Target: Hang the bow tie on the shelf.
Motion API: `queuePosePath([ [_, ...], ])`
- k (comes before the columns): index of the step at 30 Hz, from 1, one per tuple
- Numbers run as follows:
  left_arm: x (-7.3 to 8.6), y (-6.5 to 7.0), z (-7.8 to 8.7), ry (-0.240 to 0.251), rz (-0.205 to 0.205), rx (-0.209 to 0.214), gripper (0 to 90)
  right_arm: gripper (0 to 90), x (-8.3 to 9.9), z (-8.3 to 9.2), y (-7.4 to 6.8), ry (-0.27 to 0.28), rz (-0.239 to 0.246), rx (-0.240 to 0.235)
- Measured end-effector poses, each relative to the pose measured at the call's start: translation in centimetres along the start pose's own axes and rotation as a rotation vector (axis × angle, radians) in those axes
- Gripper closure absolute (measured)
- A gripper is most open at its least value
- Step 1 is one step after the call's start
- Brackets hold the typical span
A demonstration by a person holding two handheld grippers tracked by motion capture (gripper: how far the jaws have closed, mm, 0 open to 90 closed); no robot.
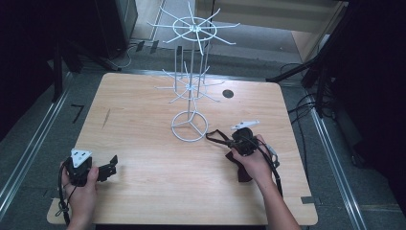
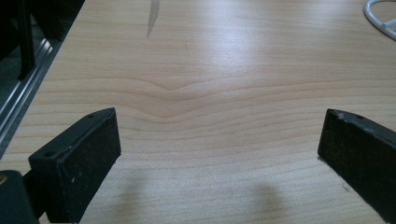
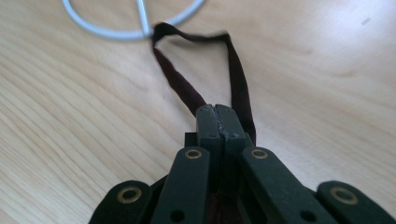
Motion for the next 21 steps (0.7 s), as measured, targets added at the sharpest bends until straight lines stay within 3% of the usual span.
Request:
queuePosePath([
  [3, 0.0, 0.0, 0.1, 0.011, 0.004, 0.004, 0.0, 90.0, 0.2, 1.8, -0.4, 0.139, -0.007, 0.0],
  [4, 0.0, 0.0, 0.1, 0.011, 0.004, 0.004, 0.0, 90.0, 0.2, 1.8, -0.4, 0.139, -0.007, 0.0],
  [5, 0.0, -0.1, 0.1, 0.01, 0.004, 0.004, 0.0, 90.0, 0.3, 2.7, -0.5, 0.202, -0.013, -0.009],
  [8, 0.0, -0.1, 0.1, 0.012, 0.006, 0.004, 0.0, 90.0, 0.2, 3.9, -0.9, 0.292, -0.005, -0.014],
  [10, 0.0, -0.1, 0.1, 0.013, 0.007, 0.004, 0.0, 90.0, 0.2, 4.1, -1.1, 0.311, -0.003, -0.017],
  [12, 0.0, -0.1, 0.1, 0.015, 0.01, 0.002, 0.0, 90.0, 0.1, 5.0, -1.4, 0.373, 0.017, -0.014],
  [18, 0.1, -0.1, 0.2, 0.018, 0.015, 0.005, 0.0, 90.0, -0.2, 6.3, -2.0, 0.45, 0.023, -0.03],
  [21, 0.0, -0.2, 0.2, 0.018, 0.016, 0.005, 0.0, 90.0, -0.4, 6.9, -2.3, 0.481, 0.049, -0.031],
])
Point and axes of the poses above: each handheld gripper's, and its own axes: z roughly backward along the jaws, x roughly out of its underside, y roughly to its right, the point moved 1 cm from there along -z, roughly forward along the jaws, and after that the axes turned 10 degrees about -x, right-handed, at the moved point
